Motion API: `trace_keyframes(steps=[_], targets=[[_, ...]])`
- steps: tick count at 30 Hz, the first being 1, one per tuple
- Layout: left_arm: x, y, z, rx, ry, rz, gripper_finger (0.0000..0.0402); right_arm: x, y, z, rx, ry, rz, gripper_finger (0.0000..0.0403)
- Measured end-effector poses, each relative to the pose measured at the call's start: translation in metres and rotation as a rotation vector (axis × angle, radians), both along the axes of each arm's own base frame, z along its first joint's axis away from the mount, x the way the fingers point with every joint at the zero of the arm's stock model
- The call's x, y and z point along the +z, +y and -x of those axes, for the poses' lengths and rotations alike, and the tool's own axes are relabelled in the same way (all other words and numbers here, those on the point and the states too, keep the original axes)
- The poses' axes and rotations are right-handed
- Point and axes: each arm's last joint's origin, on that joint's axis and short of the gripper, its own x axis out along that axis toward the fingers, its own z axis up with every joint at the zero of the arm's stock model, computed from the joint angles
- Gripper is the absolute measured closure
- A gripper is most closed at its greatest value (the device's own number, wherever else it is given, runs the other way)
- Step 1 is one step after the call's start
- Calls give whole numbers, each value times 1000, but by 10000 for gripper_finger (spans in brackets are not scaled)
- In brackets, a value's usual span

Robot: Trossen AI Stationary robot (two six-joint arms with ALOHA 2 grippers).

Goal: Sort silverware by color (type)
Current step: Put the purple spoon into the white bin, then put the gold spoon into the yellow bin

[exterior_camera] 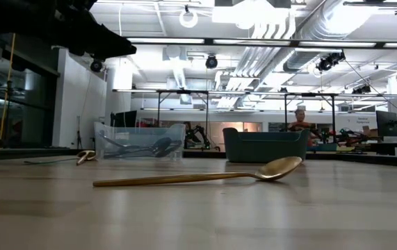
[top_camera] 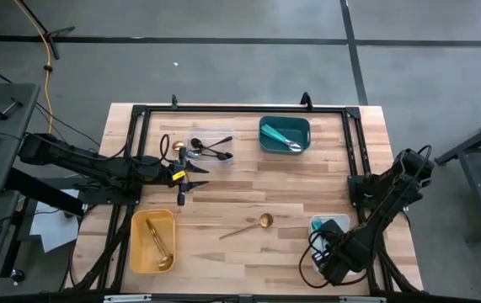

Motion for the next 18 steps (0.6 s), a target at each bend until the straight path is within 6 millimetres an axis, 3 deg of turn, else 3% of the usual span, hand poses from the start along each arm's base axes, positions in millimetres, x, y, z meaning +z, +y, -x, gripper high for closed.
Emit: trace_keyframes(steps=[18], targets=[[0, 0, 0, 1, 0, 1, 266, 0, 0, 0, 32, -1, -1, 346]])
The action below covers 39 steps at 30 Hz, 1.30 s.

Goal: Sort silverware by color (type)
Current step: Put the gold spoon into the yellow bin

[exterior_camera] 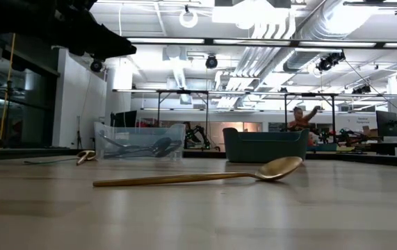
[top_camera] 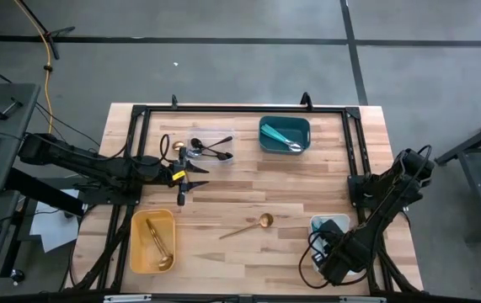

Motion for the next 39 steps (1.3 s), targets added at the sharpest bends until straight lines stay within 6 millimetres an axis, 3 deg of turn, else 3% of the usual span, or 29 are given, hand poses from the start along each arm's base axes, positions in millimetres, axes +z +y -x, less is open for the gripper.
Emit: trace_keyframes(steps=[8, 14, 17, 21, 25, 29, 34, 39], targets=[[0, 0, 0, 0, 0, 0, 266, 1, -1, -6, 83, -25, -43, 345], [0, 0, 0, 0, 1, 0, 266, 11, -1, -32, 248, -235, -63, 345], [0, 0, 0, 0, 1, 1, 266, 21, -4, -48, 399, -409, 51, 345], [0, 0, 0, 2, 0, 14, 266, 30, -14, -72, 603, -616, 347, 345], [0, 0, 0, 5, 2, 26, 266, 32, -36, -96, 632, -668, 604, 345], [-1, 0, 0, 5, 11, 25, 266, 17, -68, -112, 643, -593, 735, 338], [-3, 0, 1, 16, 24, 71, 266, -18, -108, -125, 640, -531, 717, 299], [-5, 0, 1, 21, 46, 86, 266, -43, -130, -142, 694, -773, 652, 240]])
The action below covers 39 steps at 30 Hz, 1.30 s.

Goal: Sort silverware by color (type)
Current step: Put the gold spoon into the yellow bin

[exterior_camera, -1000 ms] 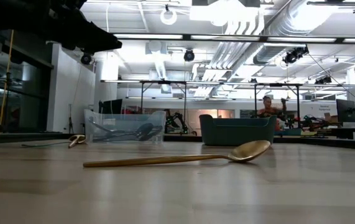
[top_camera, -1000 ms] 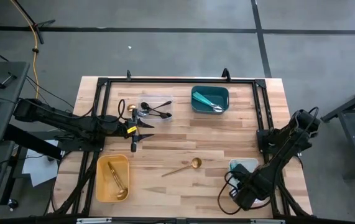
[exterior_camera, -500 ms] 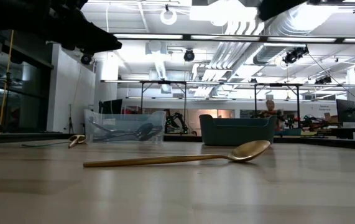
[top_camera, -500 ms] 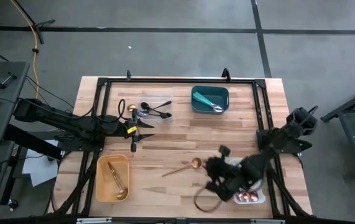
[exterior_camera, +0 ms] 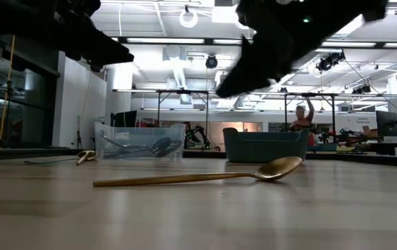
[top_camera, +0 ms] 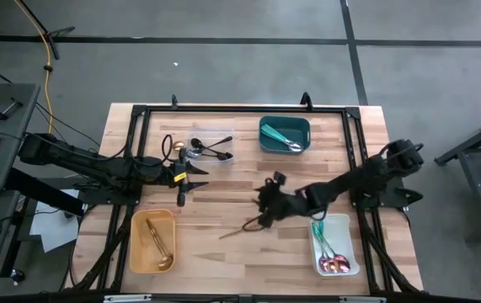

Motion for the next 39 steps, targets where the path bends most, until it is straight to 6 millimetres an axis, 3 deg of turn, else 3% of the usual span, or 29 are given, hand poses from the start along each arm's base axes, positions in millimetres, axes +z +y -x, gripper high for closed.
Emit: trace_keyframes(steps=[4, 9, 14, 19, 39], targets=[[0, 0, 0, 0, -1, 0, 266, 4, -17, -12, 238, -253, -26, 200], [0, 0, 0, 0, -1, 0, 266, 23, -39, -20, 310, -485, 102, 182], [0, 0, 0, 0, -2, 0, 266, 38, -56, -28, 277, -524, 171, 180], [0, 0, 0, 11, 2, 41, 266, 39, -64, -31, 244, -517, 148, 180], [-1, 0, 0, 15, 1, 59, 266, 37, -47, -29, 294, -509, 132, 180]])
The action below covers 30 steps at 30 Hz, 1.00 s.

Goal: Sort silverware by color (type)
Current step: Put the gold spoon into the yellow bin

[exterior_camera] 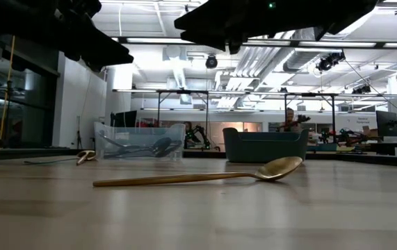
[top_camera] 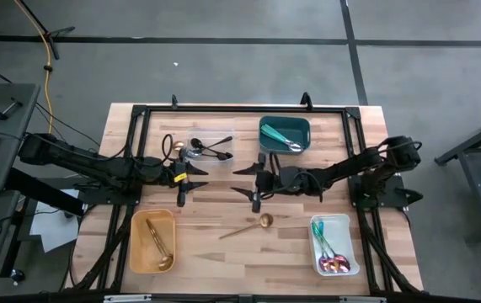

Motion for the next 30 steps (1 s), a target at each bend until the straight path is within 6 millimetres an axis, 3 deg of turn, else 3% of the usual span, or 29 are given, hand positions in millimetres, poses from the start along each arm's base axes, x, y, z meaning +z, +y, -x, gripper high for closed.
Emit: trace_keyframes(steps=[17, 21, 26, 30], targets=[[0, 0, 0, -2, 1, -7, 266, -3, 1, 0, 2, 35, 12, 180], [0, 0, 0, 8, -4, 81, 266, -5, 1, 0, -3, 47, 16, 180], [-6, -9, -8, -84, 21, 118, 266, 4, -3, 3, -123, -1, 17, 180], [-2, -25, -30, -135, 67, 112, 266, 17, -8, 9, -266, -31, 19, 180]])
